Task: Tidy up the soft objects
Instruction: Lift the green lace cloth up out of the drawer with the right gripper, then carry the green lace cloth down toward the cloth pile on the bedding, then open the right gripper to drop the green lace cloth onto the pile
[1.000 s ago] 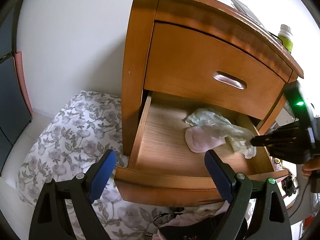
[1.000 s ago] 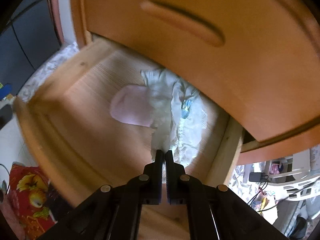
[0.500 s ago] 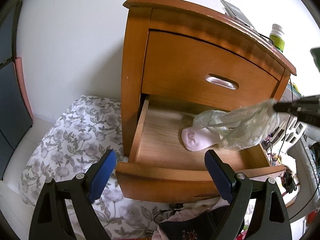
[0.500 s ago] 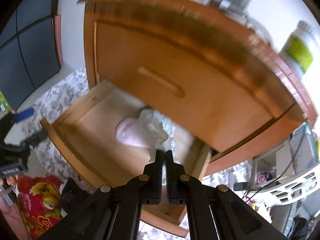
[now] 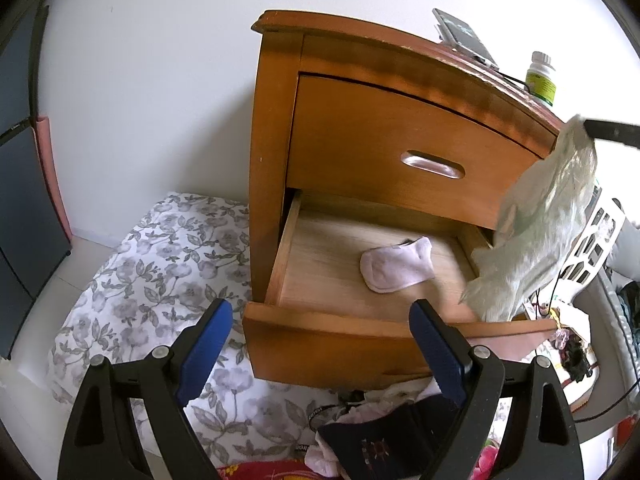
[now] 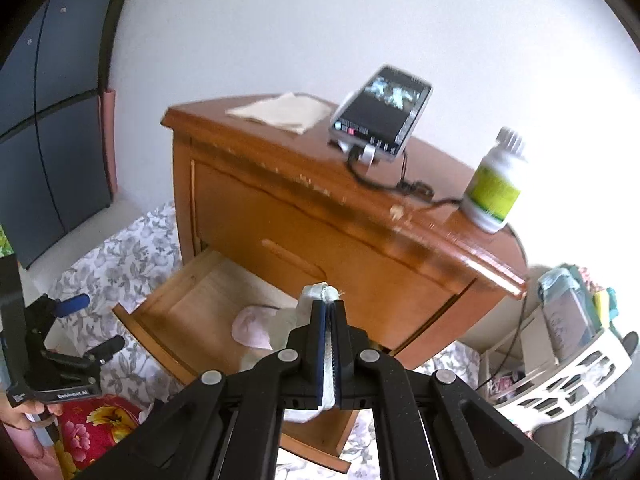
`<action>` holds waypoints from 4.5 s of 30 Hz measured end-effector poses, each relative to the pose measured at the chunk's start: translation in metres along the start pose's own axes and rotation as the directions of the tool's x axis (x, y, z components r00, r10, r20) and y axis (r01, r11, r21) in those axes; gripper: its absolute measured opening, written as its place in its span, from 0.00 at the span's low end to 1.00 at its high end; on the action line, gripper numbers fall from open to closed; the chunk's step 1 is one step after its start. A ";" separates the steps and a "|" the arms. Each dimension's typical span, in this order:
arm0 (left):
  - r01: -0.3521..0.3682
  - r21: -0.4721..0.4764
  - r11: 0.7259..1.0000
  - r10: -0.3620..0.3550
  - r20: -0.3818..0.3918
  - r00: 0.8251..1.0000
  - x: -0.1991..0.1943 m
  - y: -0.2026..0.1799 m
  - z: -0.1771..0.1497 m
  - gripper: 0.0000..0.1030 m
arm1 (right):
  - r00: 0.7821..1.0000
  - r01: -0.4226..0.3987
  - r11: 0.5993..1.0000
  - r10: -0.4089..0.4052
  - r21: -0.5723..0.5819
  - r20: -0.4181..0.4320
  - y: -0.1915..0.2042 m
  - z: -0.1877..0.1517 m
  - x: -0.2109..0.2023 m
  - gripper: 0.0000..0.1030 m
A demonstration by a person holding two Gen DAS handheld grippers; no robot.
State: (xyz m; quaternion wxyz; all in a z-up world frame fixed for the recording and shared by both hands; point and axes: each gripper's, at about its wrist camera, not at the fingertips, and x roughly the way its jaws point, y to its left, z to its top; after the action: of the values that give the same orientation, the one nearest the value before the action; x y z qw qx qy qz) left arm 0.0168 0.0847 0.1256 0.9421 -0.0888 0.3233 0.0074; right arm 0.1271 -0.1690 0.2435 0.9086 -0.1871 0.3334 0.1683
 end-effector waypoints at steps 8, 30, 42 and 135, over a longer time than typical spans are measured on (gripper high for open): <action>-0.022 0.005 1.000 0.022 0.013 1.000 -0.027 -0.002 -0.002 0.88 | 0.995 -0.007 1.000 0.006 0.006 0.098 0.000 0.008 -0.055 0.03; -0.038 0.045 0.998 0.035 0.068 0.997 -0.090 -0.018 -0.013 0.88 | 0.973 -0.059 0.998 0.062 -0.021 0.222 0.020 -0.019 -0.163 0.03; -0.040 0.057 0.998 0.036 0.068 0.997 -0.096 -0.019 -0.018 0.88 | 0.981 -0.170 0.985 0.172 -0.031 0.085 0.056 -0.063 -0.112 0.03; -0.052 0.057 0.997 0.057 -0.080 0.995 -0.007 -0.030 -0.017 0.88 | 0.994 -0.035 0.867 0.083 0.498 -0.073 0.046 -0.213 0.023 1.00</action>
State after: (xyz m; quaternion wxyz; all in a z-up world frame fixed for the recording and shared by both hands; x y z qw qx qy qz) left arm 0.0034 0.0523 0.1218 0.9297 -0.0541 0.3637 0.0205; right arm 0.0081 -0.2208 0.0668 0.9043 0.0550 0.4124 0.0960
